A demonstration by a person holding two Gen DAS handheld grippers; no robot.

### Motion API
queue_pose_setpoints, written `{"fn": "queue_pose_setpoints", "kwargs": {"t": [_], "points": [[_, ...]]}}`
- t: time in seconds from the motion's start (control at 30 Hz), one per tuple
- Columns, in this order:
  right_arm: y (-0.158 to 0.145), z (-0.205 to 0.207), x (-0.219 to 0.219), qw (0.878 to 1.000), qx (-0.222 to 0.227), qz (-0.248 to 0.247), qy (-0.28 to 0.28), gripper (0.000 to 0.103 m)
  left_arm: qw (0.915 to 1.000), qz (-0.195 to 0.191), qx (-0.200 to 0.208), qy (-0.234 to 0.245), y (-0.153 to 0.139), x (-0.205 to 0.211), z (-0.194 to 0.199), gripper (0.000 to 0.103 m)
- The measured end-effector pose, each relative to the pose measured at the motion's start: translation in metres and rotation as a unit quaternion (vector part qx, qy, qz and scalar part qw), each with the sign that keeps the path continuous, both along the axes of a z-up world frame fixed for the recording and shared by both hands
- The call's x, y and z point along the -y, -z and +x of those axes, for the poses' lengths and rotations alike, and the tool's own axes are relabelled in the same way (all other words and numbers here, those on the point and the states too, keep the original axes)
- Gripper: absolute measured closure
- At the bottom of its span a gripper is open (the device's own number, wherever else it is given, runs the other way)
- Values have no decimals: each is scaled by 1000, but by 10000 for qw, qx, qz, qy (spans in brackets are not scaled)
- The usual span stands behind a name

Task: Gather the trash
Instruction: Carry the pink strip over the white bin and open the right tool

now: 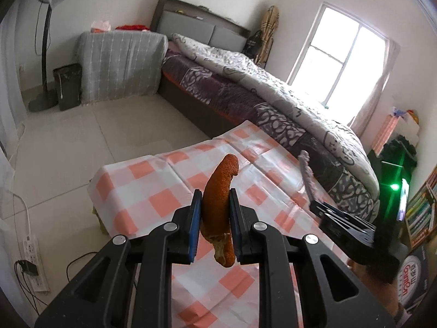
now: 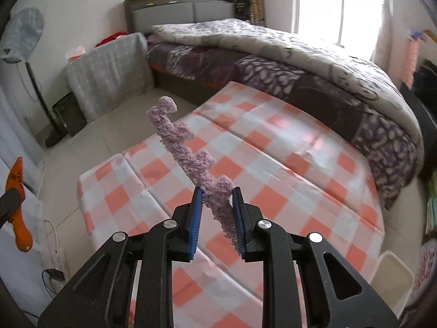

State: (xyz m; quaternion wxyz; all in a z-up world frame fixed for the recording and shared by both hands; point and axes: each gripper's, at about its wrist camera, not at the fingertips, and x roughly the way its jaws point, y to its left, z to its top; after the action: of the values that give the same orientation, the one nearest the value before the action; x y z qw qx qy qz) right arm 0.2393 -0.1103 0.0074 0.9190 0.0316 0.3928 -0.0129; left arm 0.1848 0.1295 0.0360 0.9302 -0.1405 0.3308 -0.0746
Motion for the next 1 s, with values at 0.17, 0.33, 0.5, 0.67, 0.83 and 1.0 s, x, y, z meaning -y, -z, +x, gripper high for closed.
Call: {"fn": "queue_pose_setpoints", "kwargs": {"t": [0.17,0.33,0.5,0.67,0.83,1.0], "points": [[0,-31,24,9996,-8,124,263,82,9999,90,74,114,-1,18,-8,83],[4,-64,53,9984,79,254,504,81,9993,247,120,269,2,39,-13,83],[9,-90,86,9957,256,339,827,81,9983,371,131,427,7,62,-16,83],[16,-104,122,9913,242,462,1211,81,9962,526,249,643,8,92,-22,83],[12,-119,148,9869,315,534,1492,81,9944,599,272,833,11,119,-23,83],[13,-132,176,9811,267,686,1792,81,9912,685,278,1102,16,149,-26,83]]}}
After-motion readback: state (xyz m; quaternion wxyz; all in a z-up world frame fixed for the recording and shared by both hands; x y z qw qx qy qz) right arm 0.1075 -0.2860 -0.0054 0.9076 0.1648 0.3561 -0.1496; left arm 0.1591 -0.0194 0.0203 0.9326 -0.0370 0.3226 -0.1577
